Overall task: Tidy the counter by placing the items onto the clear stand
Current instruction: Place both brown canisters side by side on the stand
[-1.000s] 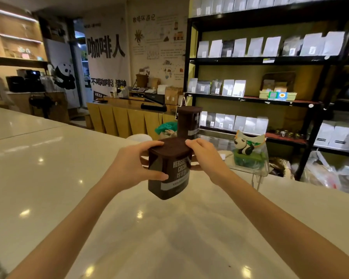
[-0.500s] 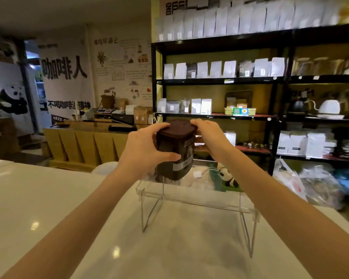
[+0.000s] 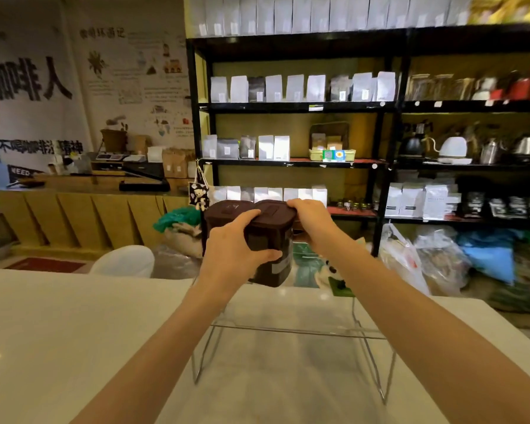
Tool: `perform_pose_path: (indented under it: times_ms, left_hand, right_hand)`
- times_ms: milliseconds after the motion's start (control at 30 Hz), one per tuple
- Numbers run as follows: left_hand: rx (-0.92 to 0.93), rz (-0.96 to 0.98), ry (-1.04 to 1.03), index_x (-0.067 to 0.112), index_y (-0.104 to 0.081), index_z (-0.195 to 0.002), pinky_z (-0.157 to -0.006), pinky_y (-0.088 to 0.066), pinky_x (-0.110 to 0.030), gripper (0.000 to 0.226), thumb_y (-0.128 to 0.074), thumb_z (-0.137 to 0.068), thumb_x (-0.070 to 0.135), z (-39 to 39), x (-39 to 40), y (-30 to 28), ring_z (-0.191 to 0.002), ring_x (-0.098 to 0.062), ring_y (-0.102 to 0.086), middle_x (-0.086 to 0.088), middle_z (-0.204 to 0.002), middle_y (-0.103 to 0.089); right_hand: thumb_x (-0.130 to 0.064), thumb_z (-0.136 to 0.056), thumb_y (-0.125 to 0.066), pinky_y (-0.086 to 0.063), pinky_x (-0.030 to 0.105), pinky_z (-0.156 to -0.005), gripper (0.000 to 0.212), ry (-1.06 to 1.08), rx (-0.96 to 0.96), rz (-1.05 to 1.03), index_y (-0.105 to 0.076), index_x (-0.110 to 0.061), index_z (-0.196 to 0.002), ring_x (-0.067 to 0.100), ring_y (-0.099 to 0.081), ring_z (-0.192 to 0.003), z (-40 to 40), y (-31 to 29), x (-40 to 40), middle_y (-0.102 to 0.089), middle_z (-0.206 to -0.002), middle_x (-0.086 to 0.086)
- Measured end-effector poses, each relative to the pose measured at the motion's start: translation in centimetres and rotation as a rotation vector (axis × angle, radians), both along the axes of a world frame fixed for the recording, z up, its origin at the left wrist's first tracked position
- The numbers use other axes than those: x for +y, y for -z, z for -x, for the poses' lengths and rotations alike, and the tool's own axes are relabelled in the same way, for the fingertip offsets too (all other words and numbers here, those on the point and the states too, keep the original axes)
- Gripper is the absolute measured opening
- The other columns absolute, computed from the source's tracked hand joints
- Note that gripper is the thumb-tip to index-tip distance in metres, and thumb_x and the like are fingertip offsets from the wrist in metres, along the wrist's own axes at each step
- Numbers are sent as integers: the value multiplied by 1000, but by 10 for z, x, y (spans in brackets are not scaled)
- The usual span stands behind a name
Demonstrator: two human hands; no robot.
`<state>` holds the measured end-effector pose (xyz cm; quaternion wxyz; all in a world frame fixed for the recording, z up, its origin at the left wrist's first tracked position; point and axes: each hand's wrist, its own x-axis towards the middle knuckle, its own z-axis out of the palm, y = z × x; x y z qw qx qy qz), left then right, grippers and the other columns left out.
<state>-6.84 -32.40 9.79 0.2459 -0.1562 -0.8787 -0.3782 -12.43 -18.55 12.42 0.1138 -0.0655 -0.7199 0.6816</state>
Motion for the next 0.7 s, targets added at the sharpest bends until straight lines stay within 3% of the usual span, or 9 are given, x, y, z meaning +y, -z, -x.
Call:
perform_pose_path:
  times_ms: [100, 233, 333, 433, 533, 700]
  left_hand:
    - [1, 3, 14, 21, -43, -133, -100, -49, -36, 81, -81, -62, 30, 3, 6, 4, -113, -20, -58, -6, -125, -63]
    - [-20, 17, 14, 21, -41, -135, -100, -45, -32, 79, -79, -66, 30, 2, 13, 7, -115, -20, -57, -7, -126, -62]
    - [-13, 26, -2, 20, -40, -136, -100, -45, -32, 79, -78, -67, 31, 4, 15, 7, -116, -20, -57, -7, -126, -62]
    - [7, 69, -33, 21, -38, -137, -100, -45, -33, 79, -76, -69, 34, 5, 17, 6, -117, -22, -56, -8, -127, -61]
    - [4, 105, -58, 21, -38, -136, -98, -46, -34, 78, -75, -69, 38, 8, 18, 5, -115, -24, -56, -8, -126, -62]
    - [11, 136, -71, 20, -40, -134, -96, -46, -36, 76, -74, -70, 39, 13, 21, 3, -115, -26, -56, -9, -124, -63]
  right_hand:
    - [-20, -92, -45, -52, 41, -78, 14, 28, -19, -20, -54, -9, -95, 30, -59, -97, 4, 4, 5, -59, -95, 14]
    - [-16, -92, -45, -45, 32, -56, 15, 34, -26, -60, -54, -9, -81, 27, -54, -85, 9, 6, 11, -56, -78, 10]
    - [-13, -93, -42, -46, 34, -58, 22, 19, -17, -131, -52, -11, -73, 25, -53, -78, 14, 7, 13, -54, -81, 11]
    - [-14, -93, -43, -45, 32, -55, 16, 18, -24, -89, -51, -6, -81, 28, -53, -81, 17, 5, 12, -53, -80, 14]
    - [-11, -93, -41, -48, 33, -56, 25, 2, -21, -126, -50, -8, -70, 30, -55, -86, 23, 3, 11, -54, -82, 16]
    - [-14, -92, -44, -51, 37, -59, 16, 14, -53, -74, -53, -6, -82, 27, -58, -73, 25, 0, 10, -55, -71, 11]
